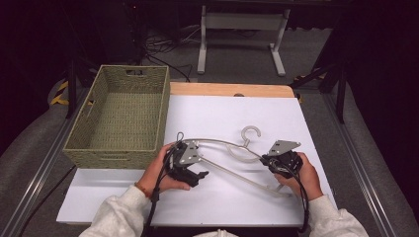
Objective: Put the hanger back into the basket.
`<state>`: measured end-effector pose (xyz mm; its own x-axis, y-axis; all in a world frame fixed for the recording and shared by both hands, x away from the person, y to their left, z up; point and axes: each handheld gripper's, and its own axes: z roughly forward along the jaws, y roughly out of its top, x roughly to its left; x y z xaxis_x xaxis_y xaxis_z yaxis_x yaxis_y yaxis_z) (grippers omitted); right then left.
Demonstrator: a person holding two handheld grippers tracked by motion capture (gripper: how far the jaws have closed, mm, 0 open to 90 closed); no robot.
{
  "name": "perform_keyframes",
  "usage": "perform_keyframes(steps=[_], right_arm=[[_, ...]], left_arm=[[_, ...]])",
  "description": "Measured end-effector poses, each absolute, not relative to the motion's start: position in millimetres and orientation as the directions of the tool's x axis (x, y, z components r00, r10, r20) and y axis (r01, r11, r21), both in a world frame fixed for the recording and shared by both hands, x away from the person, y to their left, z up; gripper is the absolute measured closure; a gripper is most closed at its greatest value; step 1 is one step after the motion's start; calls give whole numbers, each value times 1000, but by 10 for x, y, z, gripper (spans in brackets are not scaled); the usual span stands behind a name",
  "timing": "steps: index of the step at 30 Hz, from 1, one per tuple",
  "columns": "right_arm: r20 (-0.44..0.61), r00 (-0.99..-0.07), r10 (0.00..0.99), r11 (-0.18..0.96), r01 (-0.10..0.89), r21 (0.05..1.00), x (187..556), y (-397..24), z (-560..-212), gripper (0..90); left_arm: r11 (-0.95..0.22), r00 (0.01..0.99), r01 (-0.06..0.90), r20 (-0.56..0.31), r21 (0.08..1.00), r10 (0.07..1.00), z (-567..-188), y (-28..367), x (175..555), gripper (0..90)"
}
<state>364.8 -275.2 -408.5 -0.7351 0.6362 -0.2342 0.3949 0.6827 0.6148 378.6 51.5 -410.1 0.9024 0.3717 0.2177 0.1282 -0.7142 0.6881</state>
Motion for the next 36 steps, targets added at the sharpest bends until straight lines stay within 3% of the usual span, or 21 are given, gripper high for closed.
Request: perform_keyframes(steps=[10,15,23,32,35,36], right_arm=[[-306,-783,541,727,254,638,3483,-2697,-3947,822],[-314,-789,528,728,230,646,3441,-2676,-3917,822],[-312,-815,489,732,188,655,3394,-2620,-3894,822],[-316,-820,478,738,180,650,3394,-2611,-3897,821],[-317,-826,465,736,162,657,3383,-2609,-3882,822],[-322,-827,461,740,158,654,3375,-2598,-3877,822]], left_arm=[[-795,883,128,298,592,364,-4114,135,4081,347],[-826,879,128,323,549,351,-4190,39,4130,421],[-833,892,92,326,546,313,-4199,38,4132,711],[-843,893,73,342,533,293,-4209,25,4128,725],[-862,894,75,349,502,281,-4263,-19,4131,642],[-866,893,62,360,497,270,-4270,-24,4121,702]])
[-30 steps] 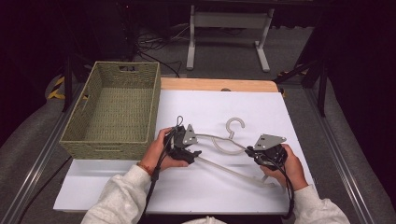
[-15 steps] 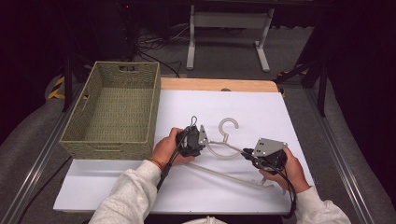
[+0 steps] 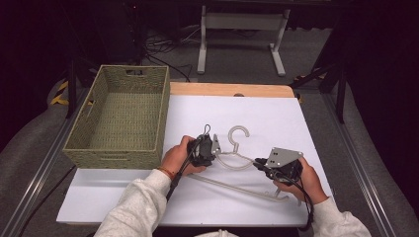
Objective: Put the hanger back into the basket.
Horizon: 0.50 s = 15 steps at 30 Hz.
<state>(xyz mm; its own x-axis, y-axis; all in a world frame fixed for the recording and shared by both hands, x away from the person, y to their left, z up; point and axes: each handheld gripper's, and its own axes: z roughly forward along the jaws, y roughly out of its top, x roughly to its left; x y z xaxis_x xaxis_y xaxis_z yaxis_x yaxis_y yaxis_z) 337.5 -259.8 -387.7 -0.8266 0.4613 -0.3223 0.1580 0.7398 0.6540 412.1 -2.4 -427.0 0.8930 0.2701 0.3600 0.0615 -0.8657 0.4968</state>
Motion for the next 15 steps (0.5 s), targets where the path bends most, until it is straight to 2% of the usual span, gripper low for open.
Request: perform_keyframes(steps=[3,15], right_arm=[[-323,-828,457,743,157,650,3370,-2595,-3875,822],[-318,-825,467,753,182,633,3418,-2609,-3942,817]], left_arm=[[-850,904,74,324,521,278,-4263,1,4137,833],[-856,912,18,342,517,225,-4247,20,4101,871]])
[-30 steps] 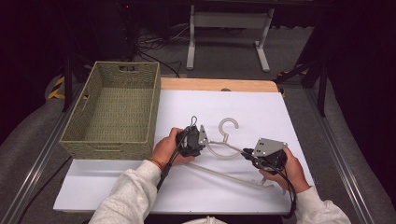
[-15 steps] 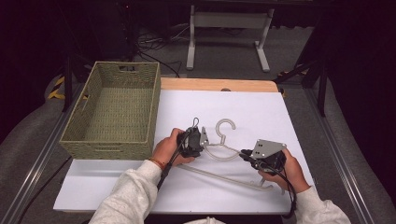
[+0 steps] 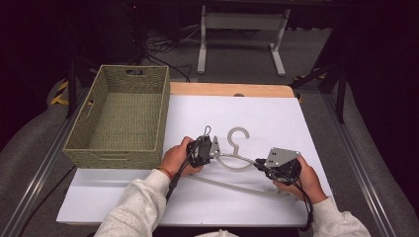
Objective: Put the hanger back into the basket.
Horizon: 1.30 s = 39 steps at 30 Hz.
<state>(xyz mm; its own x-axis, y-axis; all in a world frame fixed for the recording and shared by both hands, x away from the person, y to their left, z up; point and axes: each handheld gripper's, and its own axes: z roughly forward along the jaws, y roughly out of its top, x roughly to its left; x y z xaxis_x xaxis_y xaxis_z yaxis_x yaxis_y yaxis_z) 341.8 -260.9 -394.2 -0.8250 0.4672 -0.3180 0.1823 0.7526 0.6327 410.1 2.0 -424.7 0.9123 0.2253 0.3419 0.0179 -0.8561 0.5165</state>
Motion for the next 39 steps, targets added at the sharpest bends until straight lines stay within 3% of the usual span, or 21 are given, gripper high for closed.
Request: perform_keyframes(steps=[6,9,17,24,29,34,36,39], right_arm=[[-308,-814,493,733,197,651,3433,-2630,-3944,807],[-305,-810,501,726,201,658,3434,-2645,-3929,690],[-334,-747,575,658,181,731,3313,-2770,-3686,533],[-321,-694,644,602,201,772,3242,-2999,-3574,500],[-315,-689,652,598,212,773,3184,-3126,-3569,485],[-292,-701,651,588,223,777,3161,-3176,-3590,473],[-303,-710,636,604,214,767,3112,-3192,-3597,468],[-309,-712,630,607,204,768,3056,-3222,-3576,468]], left_arm=[[-850,902,0,367,527,228,-4250,10,4061,876],[-826,909,7,341,564,240,-4234,24,4058,881],[-789,890,6,357,615,285,-4129,128,4058,900],[-756,894,3,337,655,296,-4058,190,4053,900],[-686,907,69,240,724,345,-3982,322,4117,900],[-658,891,71,249,749,380,-3886,399,4102,900],[-626,897,88,211,775,388,-3810,420,4068,900],[-645,883,61,259,762,390,-3666,374,3944,900]])
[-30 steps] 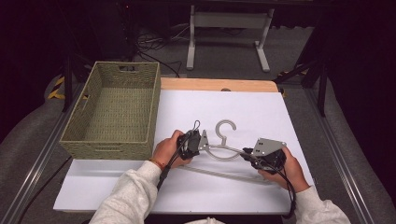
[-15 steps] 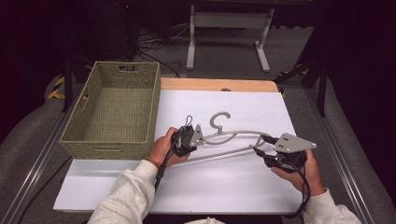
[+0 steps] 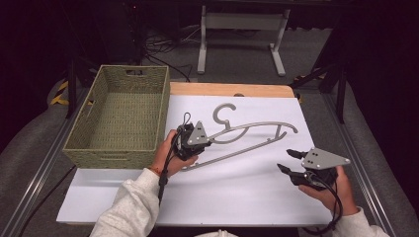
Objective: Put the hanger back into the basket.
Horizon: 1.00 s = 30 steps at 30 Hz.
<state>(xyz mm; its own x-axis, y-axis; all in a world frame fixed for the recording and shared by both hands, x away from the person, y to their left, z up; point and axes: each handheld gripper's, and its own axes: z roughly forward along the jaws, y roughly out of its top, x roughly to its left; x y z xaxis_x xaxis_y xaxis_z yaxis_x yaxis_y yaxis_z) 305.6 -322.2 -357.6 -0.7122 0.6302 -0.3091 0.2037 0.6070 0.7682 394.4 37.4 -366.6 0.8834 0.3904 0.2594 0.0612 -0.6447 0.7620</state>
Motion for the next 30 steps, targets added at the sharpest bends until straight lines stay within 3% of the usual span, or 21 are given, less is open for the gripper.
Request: perform_keyframes(steps=[4,15,20,23,30], right_arm=[[-298,-724,623,595,191,781,2951,-3329,-3548,461],[-235,-752,615,601,256,757,3014,-3415,-3819,453],[-237,-767,596,622,254,741,3050,-3342,-3875,449],[-229,-770,595,623,261,738,3065,-3326,-3895,449],[-218,-786,578,646,278,710,3111,-3252,-3991,446]], left_arm=[[-609,873,64,250,791,417,-3456,448,3860,900],[-342,773,122,127,932,622,-2714,1462,3826,900],[-301,706,131,124,945,697,-2484,1902,3820,900],[-299,672,142,130,944,729,-2437,2066,3856,900],[-296,581,273,88,915,809,-2609,2455,4100,900]])
